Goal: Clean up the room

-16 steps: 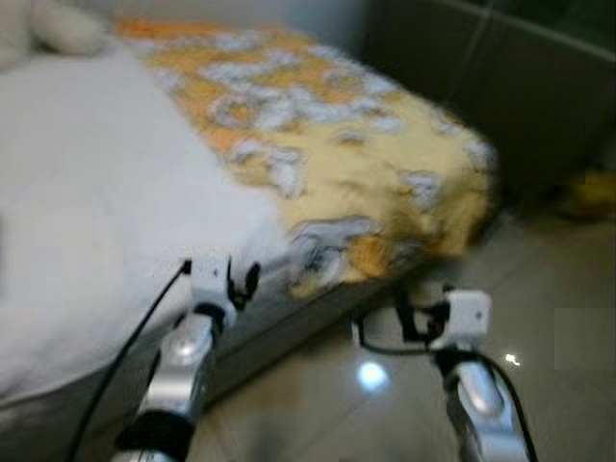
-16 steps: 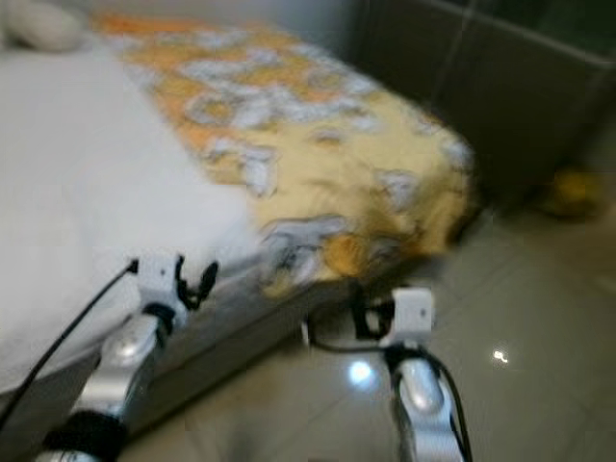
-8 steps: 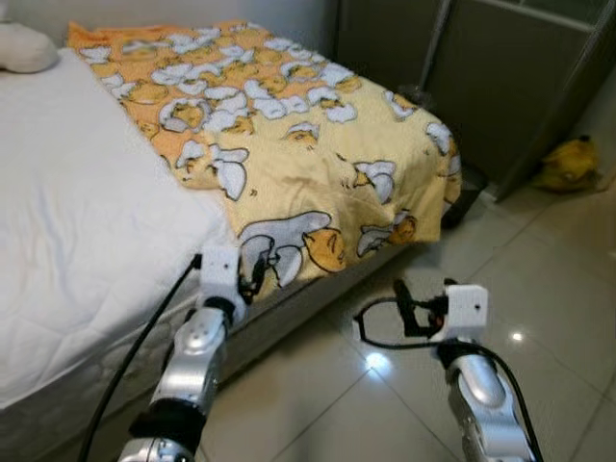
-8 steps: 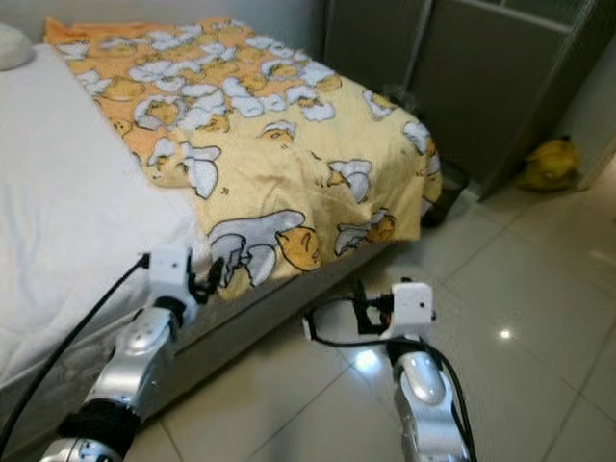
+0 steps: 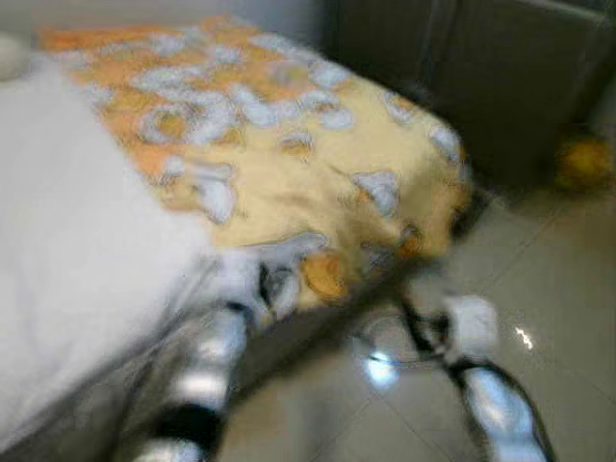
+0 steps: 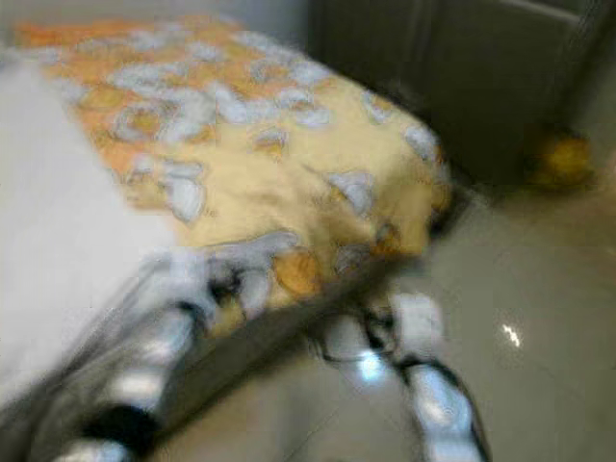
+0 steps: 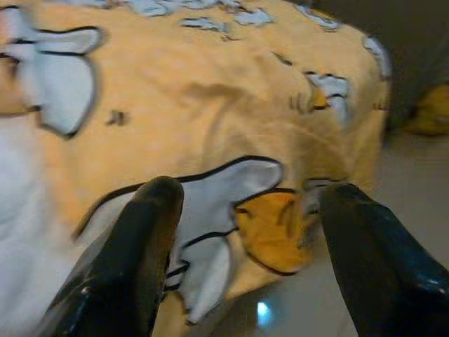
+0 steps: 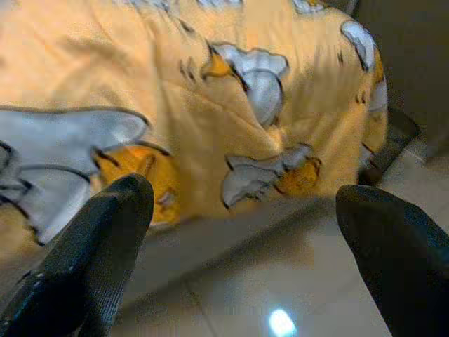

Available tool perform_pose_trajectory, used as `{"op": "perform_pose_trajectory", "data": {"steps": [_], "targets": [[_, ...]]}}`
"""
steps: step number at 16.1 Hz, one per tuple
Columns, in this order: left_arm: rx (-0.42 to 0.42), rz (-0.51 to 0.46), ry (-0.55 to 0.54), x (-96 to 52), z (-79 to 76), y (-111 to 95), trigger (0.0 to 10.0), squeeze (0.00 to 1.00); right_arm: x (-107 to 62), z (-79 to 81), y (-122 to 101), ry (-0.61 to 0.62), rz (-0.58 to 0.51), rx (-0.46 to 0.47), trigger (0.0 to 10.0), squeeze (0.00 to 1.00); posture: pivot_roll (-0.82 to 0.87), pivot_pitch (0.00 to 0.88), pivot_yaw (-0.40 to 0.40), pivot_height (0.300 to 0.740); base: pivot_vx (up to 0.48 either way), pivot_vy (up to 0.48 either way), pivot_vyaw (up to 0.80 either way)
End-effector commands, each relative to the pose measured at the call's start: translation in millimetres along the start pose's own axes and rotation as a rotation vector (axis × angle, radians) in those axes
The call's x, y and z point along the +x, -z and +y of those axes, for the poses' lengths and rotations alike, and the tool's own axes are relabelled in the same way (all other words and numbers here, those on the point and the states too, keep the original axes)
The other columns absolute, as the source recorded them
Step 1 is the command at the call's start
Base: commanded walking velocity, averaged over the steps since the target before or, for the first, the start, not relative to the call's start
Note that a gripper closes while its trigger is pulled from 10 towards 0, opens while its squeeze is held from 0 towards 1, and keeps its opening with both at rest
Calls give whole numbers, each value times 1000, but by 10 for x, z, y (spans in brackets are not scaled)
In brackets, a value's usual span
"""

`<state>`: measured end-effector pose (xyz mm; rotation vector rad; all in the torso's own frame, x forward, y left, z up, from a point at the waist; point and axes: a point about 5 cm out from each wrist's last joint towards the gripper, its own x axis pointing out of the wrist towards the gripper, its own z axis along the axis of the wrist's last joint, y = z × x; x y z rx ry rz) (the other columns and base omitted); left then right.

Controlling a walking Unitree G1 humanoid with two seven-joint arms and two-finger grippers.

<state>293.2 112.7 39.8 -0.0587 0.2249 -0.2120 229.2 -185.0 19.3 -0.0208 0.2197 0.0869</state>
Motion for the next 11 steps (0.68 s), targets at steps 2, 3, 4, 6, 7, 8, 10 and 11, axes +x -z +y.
{"op": "perform_pose_trajectory", "data": {"steps": [2, 3, 4, 6, 7, 8, 10, 11], "targets": [[37, -2, -43, -44, 215, -13, 10000, 0, 51, 176, -111, -49, -50, 18, 10000, 0, -13, 0, -7, 740, 480, 0, 772], [44, 7, -38, -47, 213, 2, 10000, 0, 37, 181, -98, -47, -47, 22, 10000, 0, -15, 0, -4, 740, 480, 0, 769], [56, 42, -34, -43, 221, 56, 10000, 0, 16, 183, -82, -45, -42, 29, 10000, 0, -18, 0, -2, 740, 0, 0, 0], [74, 126, -73, 5, 293, 157, 10000, 0, -27, 175, -57, -44, -28, 29, 10000, 0, -27, 0, -8, 740, 0, 0, 0], [83, 148, -64, 29, 280, 182, 10000, 0, -53, 175, -57, -51, -24, 25, 10000, 0, -34, 0, -13, 740, 0, 0, 0], [108, 167, -36, 96, 202, 186, 10000, 0, -91, 175, -45, -60, -12, 20, 10000, 0, -47, 0, -32, 740, 0, 0, 0], [140, 196, -3, 217, 5, 169, 10000, 0, -194, 188, -7, -90, 16, 1, 10000, 0, -77, 0, -67, 740, 0, 0, 0], [150, 199, -2, 256, -90, 157, 10000, 0, -291, 179, 20, -94, 36, -6, 10000, 0, -105, 0, -76, 740, 0, 0, 0]]}}
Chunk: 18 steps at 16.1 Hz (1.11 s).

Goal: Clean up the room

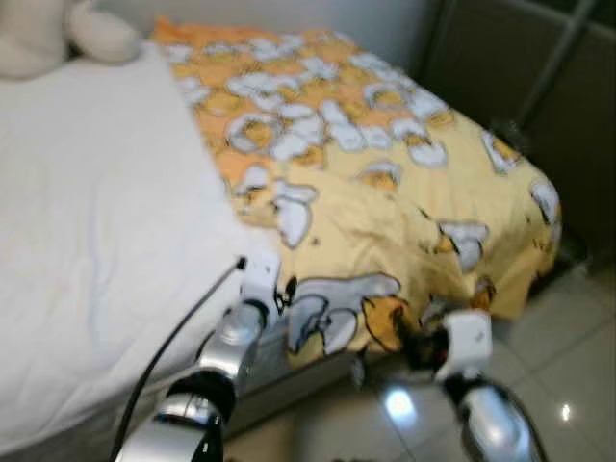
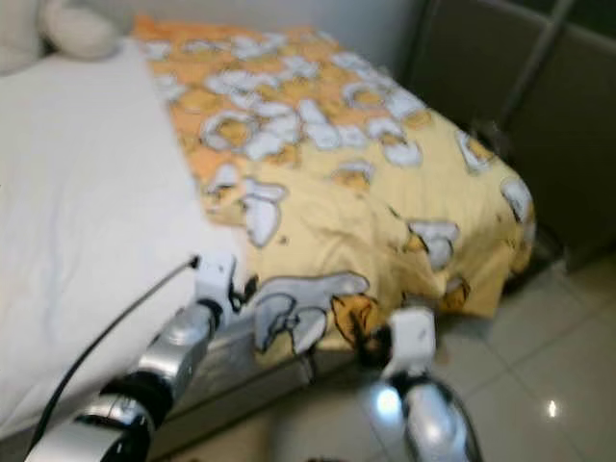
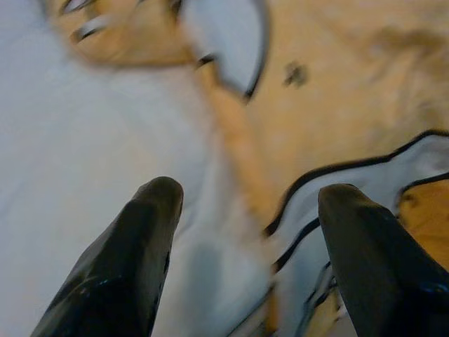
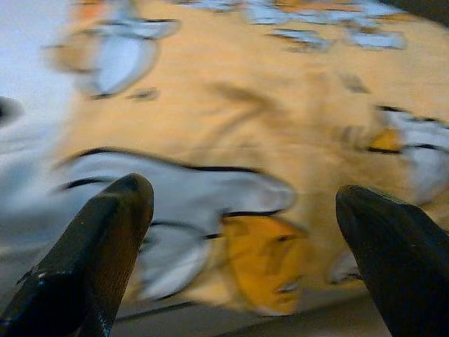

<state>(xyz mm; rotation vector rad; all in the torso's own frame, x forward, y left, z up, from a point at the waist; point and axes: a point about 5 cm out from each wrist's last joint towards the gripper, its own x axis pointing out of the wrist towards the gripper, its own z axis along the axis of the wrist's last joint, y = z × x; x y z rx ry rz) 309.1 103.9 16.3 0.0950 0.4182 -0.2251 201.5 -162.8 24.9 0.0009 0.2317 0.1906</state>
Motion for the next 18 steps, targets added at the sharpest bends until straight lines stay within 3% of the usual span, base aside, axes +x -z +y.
{"op": "perform_pose_trajectory", "data": {"steps": [1, 2, 4, 5, 6, 7, 8, 9, 10, 11, 13, 14, 15, 17, 18], "targets": [[14, -15, 2, 39, -91, -75, 10000, 0, -90, -66, 35, 13, 37, -14, 10000, 0, -116, 0, -81, 740, 0, 0, 0], [27, -37, 11, 56, -191, -114, 10000, 0, -274, -39, 40, 8, 60, -17, 10000, 0, -169, 58, -95, 740, 0, 0, 0], [67, -69, 23, 56, -284, -140, 10000, 0, -443, -5, 68, 0, 80, -27, 10000, 0, -201, 86, -91, 740, 0, 0, 0], [30, -99, 13, 49, -255, -162, 10000, 0, -487, 7, 52, 12, 77, -28, 10000, 0, -218, 87, -84, 740, 0, 0, 0], [-9, -195, -2, -36, -110, -161, 10000, 0, -571, -11, -99, 84, 17, -26, 10000, 0, -228, 89, -77, 740, 0, 0, 0], [-23, -294, 9, -244, 42, -142, 10000, 0, -709, -29, -279, 121, -43, -21, 10000, 0, -208, 88, -65, 740, 0, 0, 0], [-17, -353, 34, -556, 145, -95, 10000, 0, -871, -23, -406, 116, -76, -25, 10000, 0, -129, 62, -57, 740, 0, 0, 0], [-9, -349, 53, -923, 230, -20, 10000, 0, -1055, -39, -458, 113, -79, -38, 10000, 0, -76, 38, -47, 740, 0, 0, 0], [-19, -328, 43, -1093, 264, 14, 10000, 0, -1127, -65, -427, 139, -65, -20, 10000, 0, -48, 20, -28, 740, 0, 0, 0], [-25, -325, 36, -1258, 271, 3, 10000, 0, -1161, -103, -328, 179, -41, 13, 10000, 0, -19, 0, -23, 740, 0, 0, 0], [-93, -360, 30, -1206, 267, -84, 10000, 0, -1010, -88, -276, 190, -50, 35, 10000, 0, 7, 0, -16, 740, 146, 0, 0], [-129, -355, 10, -1144, 269, -165, 10000, 0, -851, -43, -304, 170, -70, 47, 10000, 0, 22, 0, -17, 740, 461, 0, 0], [-127, -339, 15, -1160, 257, -218, 10000, 0, -782, -30, -334, 162, -79, 51, 10000, 0, 20, 0, -18, 740, 465, 0, 0], [-135, -312, 15, -1148, 234, -233, 10000, 0, -711, -34, -334, 153, -80, 39, 10000, 0, 15, 0, -17, 740, 467, 0, 0], [-181, -287, 0, -1127, 240, -206, 10000, 0, -692, -45, -313, 153, -77, 35, 10000, 0, 10, 0, -18, 740, 469, 0, 0]]}}
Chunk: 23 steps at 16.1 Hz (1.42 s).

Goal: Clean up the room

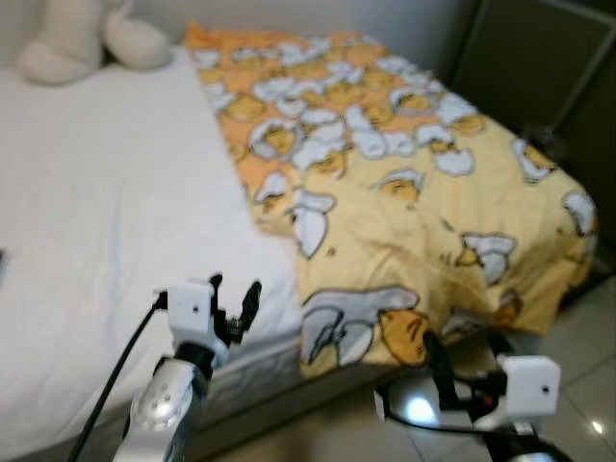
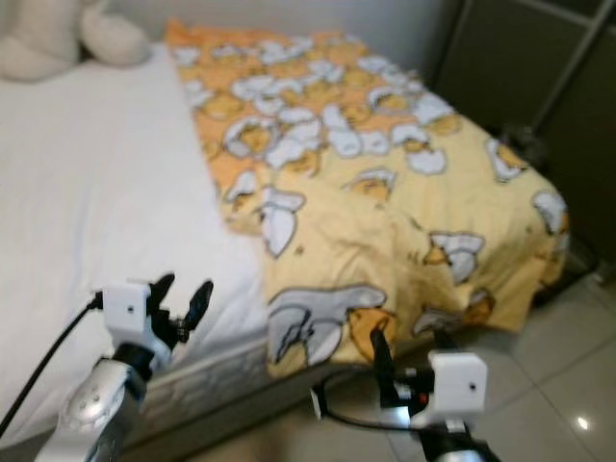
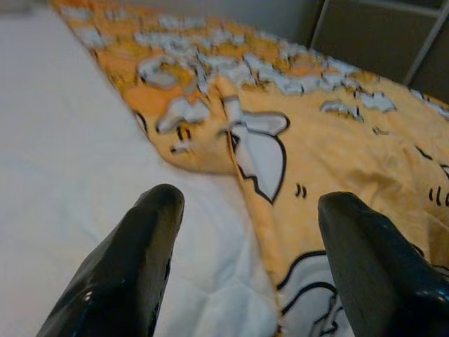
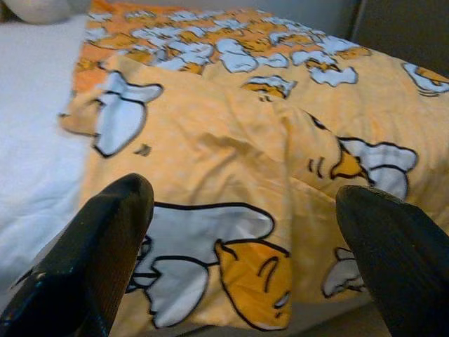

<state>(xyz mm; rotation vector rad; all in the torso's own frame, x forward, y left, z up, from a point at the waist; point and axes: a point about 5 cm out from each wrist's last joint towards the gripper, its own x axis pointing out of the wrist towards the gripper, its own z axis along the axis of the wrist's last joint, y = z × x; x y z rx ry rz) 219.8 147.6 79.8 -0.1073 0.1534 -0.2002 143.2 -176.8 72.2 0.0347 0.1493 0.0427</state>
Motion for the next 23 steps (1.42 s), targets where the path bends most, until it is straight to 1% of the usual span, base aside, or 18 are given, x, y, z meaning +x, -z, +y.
{"op": "perform_pose_trajectory", "data": {"steps": [1, 4, 5, 6, 7, 8, 9, 10, 11, 12, 13, 14, 16, 18, 19, 20, 22, 23], "targets": [[-43, 16, -26, 30, 7, 1, 10000, 0, 14, -34, 24, 12, 10, -9, 10000, 0, 8, 0, -22, 740, 469, 0, 0], [-34, 81, -21, 39, -28, 135, 10000, 0, 25, 32, 63, -8, 27, 2, 10000, 0, -8, 0, -25, 740, 472, 0, 0], [-10, 144, 1, 67, -39, 246, 10000, 0, 11, 44, 78, -16, 38, 3, 10000, 0, -13, 0, -27, 740, 480, 0, 0], [13, 176, -2, 85, -19, 307, 10000, 0, 5, 47, 91, -21, 45, 2, 10000, 0, -13, 0, -27, 740, 296, 0, 0], [25, 259, 4, 159, 57, 462, 10000, 0, -8, 44, 112, -29, 58, -3, 10000, 0, -23, 0, -28, 740, 0, 0, 0], [4, 275, 8, 192, 77, 498, 10000, 0, -10, 41, 115, -34, 63, -5, 10000, 0, -30, 0, -32, 740, 0, 0, 0], [19, 286, 49, 221, 39, 527, 10000, 0, -12, 44, 120, -41, 68, -11, 10000, 0, -30, 0, -32, 740, 0, 0, 0], [38, 293, 122, 282, -75, 573, 10000, 0, -11, 36, 127, -42, 71, -14, 10000, 0, -46, 0, -33, 740, 0, 0, 0], [41, 292, 133, 292, -92, 579, 10000, 0, -10, 35, 128, -42, 72, -14, 10000, 0, -46, 0, -33, 740, 0, 0, 0], [29, 335, 145, 381, -172, 700, 10000, 0, -10, 26, 152, -41, 77, -17, 10000, 0, -51, 0, -31, 740, 0, 0, 0], [11, 355, 154, 439, -223, 760, 10000, 0, -8, 21, 160, -38, 78, -19, 10000, 0, -56, 0, -29, 740, 0, 0, 0], [17, 368, 242, 549, -440, 817, 10000, 0, 13, 5, 169, -31, 81, -32, 10000, 0, -82, 0, -29, 740, 0, 0, 0], [68, 354, 313, 576, -559, 823, 10000, 0, 26, 2, 180, -27, 96, -35, 10000, 0, -97, 5, -25, 740, 0, 0, -319], [79, 358, 304, 567, -560, 871, 10000, 0, 10, -7, 211, -23, 109, -42, 10000, 0, -103, 9, -24, 740, 0, 0, -644], [145, 332, 236, 590, -486, 873, 10000, 0, -12, -14, 240, -25, 120, -49, 10000, 0, -113, 17, -22, 740, 0, 0, -638], [215, 327, 175, 604, -403, 881, 10000, 0, -30, -16, 256, -24, 128, -54, 10000, 0, -114, 21, -23, 740, 0, 0, -575], [254, 343, 146, 601, -344, 928, 10000, 0, -32, -6, 255, -24, 131, -61, 10000, 0, -120, 29, -24, 740, 0, 0, -272], [248, 351, 102, 599, -294, 950, 10000, 0, -26, 9, 246, -36, 126, -65, 10000, 0, -127, 31, -24, 740, 0, 0, 0]]}}
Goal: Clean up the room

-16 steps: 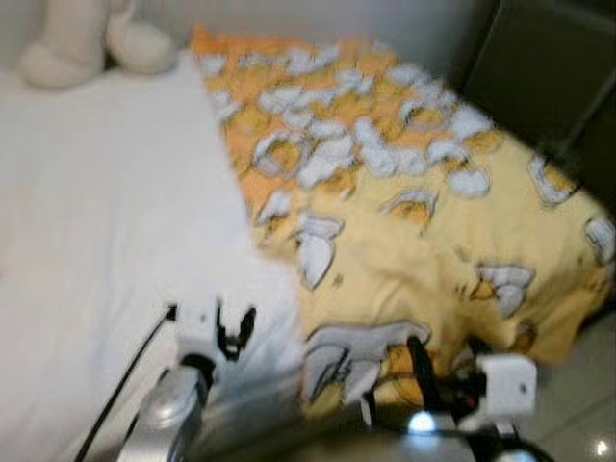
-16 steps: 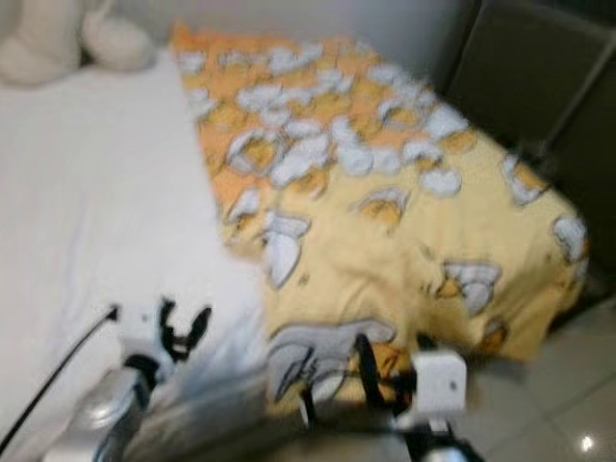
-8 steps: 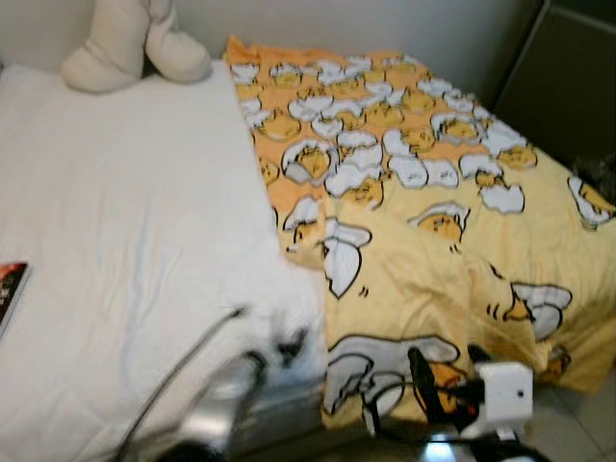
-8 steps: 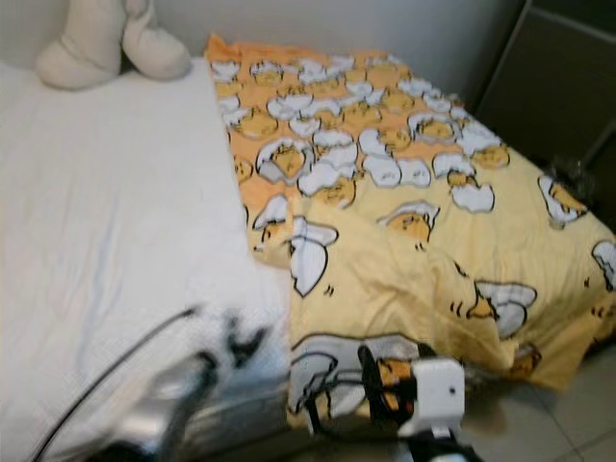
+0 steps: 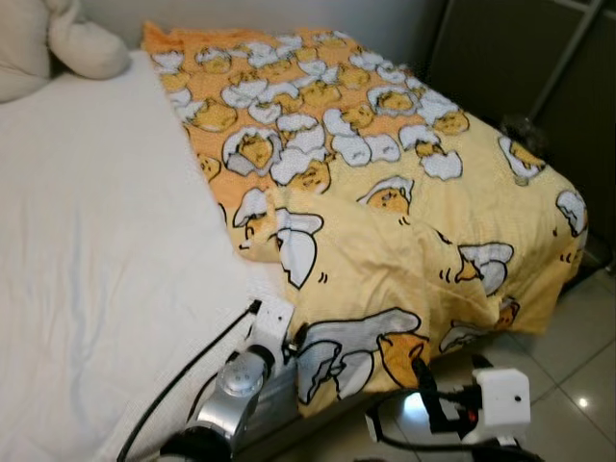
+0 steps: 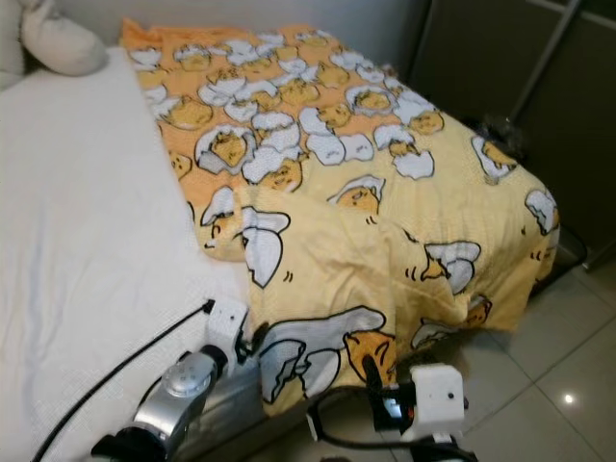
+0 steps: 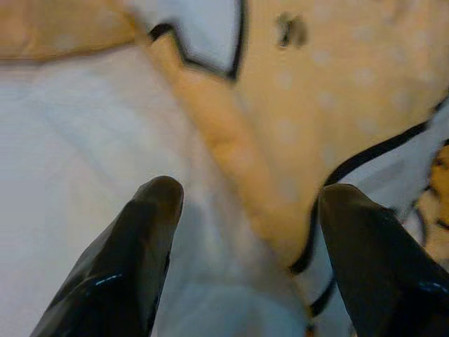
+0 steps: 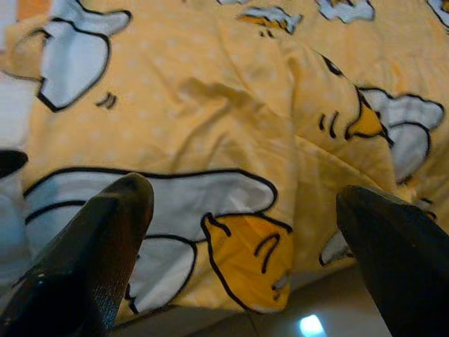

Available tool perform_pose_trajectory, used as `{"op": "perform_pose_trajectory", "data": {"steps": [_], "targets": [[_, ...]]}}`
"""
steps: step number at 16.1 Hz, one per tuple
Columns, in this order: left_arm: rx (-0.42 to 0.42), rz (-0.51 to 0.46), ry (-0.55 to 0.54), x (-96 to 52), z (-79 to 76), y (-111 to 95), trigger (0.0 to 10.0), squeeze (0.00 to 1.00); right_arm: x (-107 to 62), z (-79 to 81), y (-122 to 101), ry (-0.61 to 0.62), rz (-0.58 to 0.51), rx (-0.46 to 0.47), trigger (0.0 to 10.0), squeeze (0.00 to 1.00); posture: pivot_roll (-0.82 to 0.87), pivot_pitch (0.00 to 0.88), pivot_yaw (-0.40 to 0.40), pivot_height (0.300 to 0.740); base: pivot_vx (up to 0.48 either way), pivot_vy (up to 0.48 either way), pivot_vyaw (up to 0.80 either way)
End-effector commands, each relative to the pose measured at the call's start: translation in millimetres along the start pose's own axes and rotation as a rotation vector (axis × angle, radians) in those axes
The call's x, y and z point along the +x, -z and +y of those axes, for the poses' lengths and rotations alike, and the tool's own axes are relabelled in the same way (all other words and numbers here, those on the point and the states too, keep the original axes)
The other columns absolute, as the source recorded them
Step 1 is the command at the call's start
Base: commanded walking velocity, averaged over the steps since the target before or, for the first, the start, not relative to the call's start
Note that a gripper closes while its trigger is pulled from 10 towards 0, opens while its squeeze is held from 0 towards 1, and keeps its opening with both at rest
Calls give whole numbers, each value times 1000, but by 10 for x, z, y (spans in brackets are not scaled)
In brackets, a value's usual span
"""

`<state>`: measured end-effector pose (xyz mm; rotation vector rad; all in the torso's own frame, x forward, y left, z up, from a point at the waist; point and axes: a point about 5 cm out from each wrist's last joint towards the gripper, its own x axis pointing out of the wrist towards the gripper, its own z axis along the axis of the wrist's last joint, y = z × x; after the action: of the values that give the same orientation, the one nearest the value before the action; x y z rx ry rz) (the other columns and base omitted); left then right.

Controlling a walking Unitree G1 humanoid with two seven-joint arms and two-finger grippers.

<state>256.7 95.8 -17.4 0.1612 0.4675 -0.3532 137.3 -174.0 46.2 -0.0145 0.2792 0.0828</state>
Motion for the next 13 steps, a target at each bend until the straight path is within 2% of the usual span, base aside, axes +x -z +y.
{"op": "perform_pose_trajectory", "data": {"steps": [1, 3, 6, 7, 8, 12, 13], "targets": [[-14, 1, -43, 9, 44, 14, 10000, 0, -6, -7, -21, -4, -7, -19, 10000, 0, -134, 31, -28, 740, 0, 0, 0], [-23, 4, -32, 27, 11, 24, 10000, 0, -1, 3, -16, -5, -6, -23, 10000, 0, -136, 30, -26, 740, 0, 0, 0], [-51, -46, 46, 47, -135, -35, 10000, 0, -24, 8, -4, -3, -2, -22, 10000, 0, -137, 29, -22, 740, 0, 0, 0], [-37, -81, 139, 53, -283, -86, 10000, 0, -29, 19, -8, -5, -3, -21, 10000, 0, -142, 30, -21, 740, 0, 0, 0], [1, -77, 187, 47, -358, -67, 10000, 0, -34, 17, -10, -1, -2, -20, 10000, 0, -143, 31, -21, 740, 0, 0, 0], [41, 52, 153, 67, -316, 82, 10000, 0, -12, 10, -46, 11, -12, -3, 10000, 0, -150, 34, -19, 740, 0, 0, 0], [63, 69, 167, 92, -375, 64, 10000, 0, -1, 20, -44, 2, -10, -8, 10000, 0, -144, 40, -23, 740, 0, 0, 0]]}}
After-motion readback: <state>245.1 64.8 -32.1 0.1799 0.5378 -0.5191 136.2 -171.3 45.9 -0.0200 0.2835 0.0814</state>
